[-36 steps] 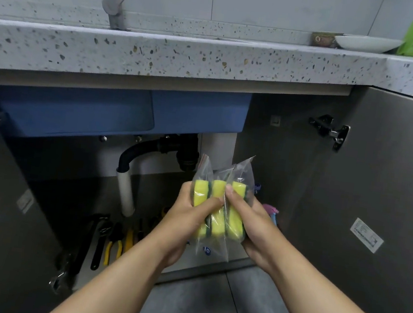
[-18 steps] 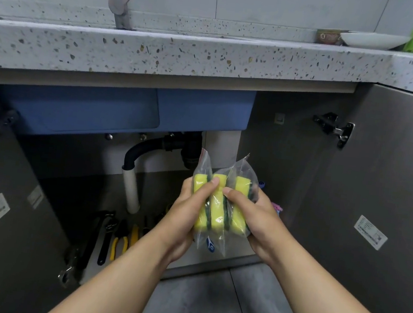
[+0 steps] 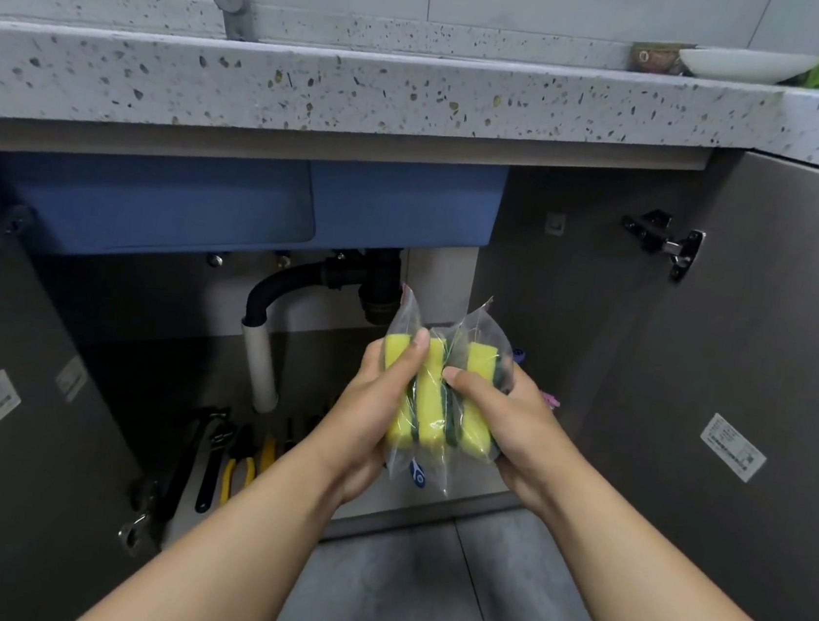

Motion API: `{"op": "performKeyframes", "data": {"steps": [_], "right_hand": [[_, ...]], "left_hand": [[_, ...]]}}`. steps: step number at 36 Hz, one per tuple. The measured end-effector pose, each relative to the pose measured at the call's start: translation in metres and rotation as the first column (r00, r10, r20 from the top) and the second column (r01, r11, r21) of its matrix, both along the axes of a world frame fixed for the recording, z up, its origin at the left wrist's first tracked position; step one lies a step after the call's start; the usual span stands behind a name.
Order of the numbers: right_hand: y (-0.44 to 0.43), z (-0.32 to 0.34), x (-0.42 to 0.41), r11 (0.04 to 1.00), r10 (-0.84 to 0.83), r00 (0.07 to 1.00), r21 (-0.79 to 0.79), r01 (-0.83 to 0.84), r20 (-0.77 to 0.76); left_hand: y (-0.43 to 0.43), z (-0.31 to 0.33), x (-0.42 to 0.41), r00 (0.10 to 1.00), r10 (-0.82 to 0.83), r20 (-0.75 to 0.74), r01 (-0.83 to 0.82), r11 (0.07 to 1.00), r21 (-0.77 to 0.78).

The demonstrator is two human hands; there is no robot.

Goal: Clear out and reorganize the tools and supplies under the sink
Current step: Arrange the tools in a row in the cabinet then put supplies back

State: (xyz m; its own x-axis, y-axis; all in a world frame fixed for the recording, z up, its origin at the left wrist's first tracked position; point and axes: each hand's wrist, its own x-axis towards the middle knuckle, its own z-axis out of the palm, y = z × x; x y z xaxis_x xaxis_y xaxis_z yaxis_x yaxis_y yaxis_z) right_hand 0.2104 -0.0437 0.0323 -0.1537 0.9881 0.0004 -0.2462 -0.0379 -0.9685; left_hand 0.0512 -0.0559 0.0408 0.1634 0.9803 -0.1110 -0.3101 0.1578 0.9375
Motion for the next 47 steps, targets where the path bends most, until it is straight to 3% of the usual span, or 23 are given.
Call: {"op": "performKeyframes", "data": {"steps": [6,17,20,23,26,28,31,36,39,41,43,47], "right_hand": [[-0.007,0.002,-0.009,1.0,0.004,1.0,-0.022,-0.003,0.024],[-0.004,-0.003,-0.016,0.996,0.023,0.967,-0.088,0.0,0.253],[-0.004,-0.008,-0.019,0.998,0.003,0.976,-0.058,0.009,0.218],[-0.005,-0.009,-0.02,1.0,-0.023,0.986,0.001,0.023,0.168],[-0.004,-0.006,-0.016,0.994,-0.099,0.976,0.074,0.086,0.193],[-0.004,-0.005,-0.01,0.985,-0.161,0.945,0.099,0.138,0.286],[-0.003,-0.007,-0.001,0.969,-0.237,0.843,0.183,0.167,0.484],[-0.008,-0.007,-0.008,0.919,-0.375,0.638,0.362,0.159,0.673],[-0.01,-0.006,-0.012,0.936,-0.305,0.584,0.351,0.037,0.752],[-0.009,-0.004,-0.005,0.963,-0.164,0.635,0.261,-0.062,0.755],[-0.006,-0.002,0.008,0.984,-0.009,0.742,0.139,-0.113,0.67],[0.008,0.001,0.033,0.986,0.075,0.922,-0.164,-0.012,0.38]], "left_hand": [[-0.005,-0.006,0.009,1.0,-0.03,-0.001,0.03,1.0,0.007],[-0.006,-0.007,0.013,0.998,0.02,-0.058,-0.015,0.996,0.086],[-0.006,-0.005,0.017,0.966,0.132,-0.223,-0.106,0.987,0.124],[-0.003,-0.001,0.02,0.867,0.266,-0.421,-0.211,0.962,0.172],[-0.003,0.004,0.021,0.942,0.111,-0.316,-0.097,0.993,0.06],[-0.004,0.007,0.018,0.979,-0.026,-0.204,0.033,0.999,0.034],[-0.006,0.006,0.015,0.968,-0.073,-0.238,0.106,0.986,0.129],[-0.003,-0.01,0.026,0.988,-0.029,-0.153,0.044,0.994,0.099],[0.002,-0.015,0.027,0.996,-0.062,-0.059,0.069,0.989,0.129],[0.005,-0.018,0.024,0.999,-0.028,0.022,0.026,0.995,0.095],[0.009,-0.023,0.02,0.993,0.002,0.115,-0.004,1.0,0.024],[0.018,-0.036,0.021,0.97,0.019,0.242,0.004,0.996,-0.092]]}}
